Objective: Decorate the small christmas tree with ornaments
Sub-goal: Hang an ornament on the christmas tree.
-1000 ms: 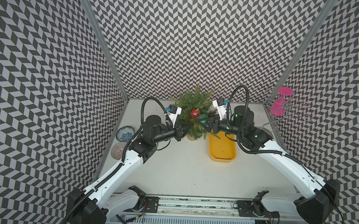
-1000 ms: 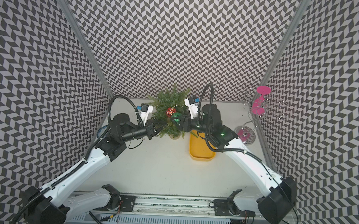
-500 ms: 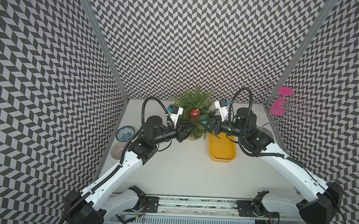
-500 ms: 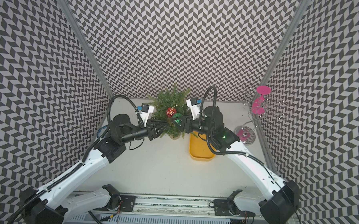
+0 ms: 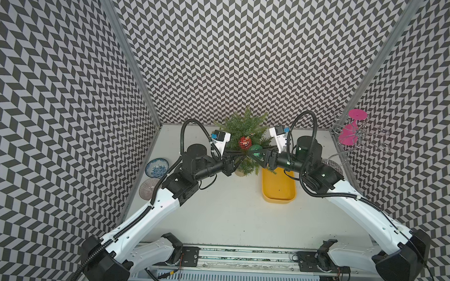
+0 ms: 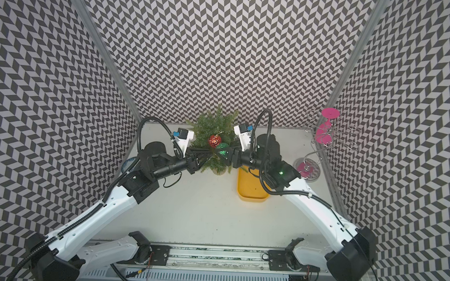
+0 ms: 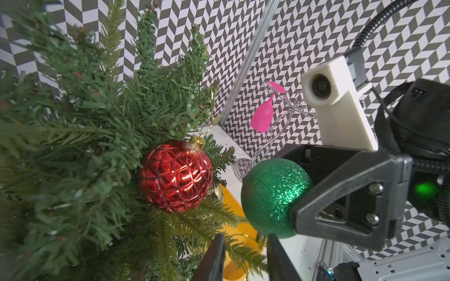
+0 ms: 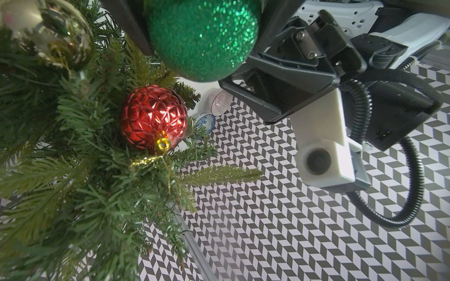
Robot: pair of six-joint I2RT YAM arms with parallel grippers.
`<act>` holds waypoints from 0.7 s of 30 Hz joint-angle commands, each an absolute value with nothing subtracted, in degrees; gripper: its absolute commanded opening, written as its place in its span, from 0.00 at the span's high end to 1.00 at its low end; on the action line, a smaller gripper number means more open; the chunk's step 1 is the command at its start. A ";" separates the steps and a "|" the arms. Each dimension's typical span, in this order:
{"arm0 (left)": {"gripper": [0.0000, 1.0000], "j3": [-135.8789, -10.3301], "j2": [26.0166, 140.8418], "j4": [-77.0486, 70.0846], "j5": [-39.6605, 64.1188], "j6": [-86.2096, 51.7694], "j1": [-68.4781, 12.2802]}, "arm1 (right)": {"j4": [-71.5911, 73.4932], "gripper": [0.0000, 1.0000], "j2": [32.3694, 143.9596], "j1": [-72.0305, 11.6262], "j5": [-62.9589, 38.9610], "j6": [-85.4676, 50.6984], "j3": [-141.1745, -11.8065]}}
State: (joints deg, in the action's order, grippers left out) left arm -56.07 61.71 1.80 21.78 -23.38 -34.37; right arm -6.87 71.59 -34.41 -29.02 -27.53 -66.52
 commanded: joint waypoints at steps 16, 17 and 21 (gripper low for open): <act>0.61 -57.00 61.02 3.21 18.73 -21.04 -35.81 | -2.46 0.39 70.19 -34.32 -29.36 -28.08 -65.92; 0.59 -57.00 61.05 3.30 18.73 -20.87 -35.86 | -2.46 0.39 70.31 -34.28 -29.33 -28.10 -65.87; 0.59 -56.98 60.90 3.75 18.03 -20.31 -36.33 | -2.14 0.39 70.39 -34.29 -29.34 -28.30 -65.68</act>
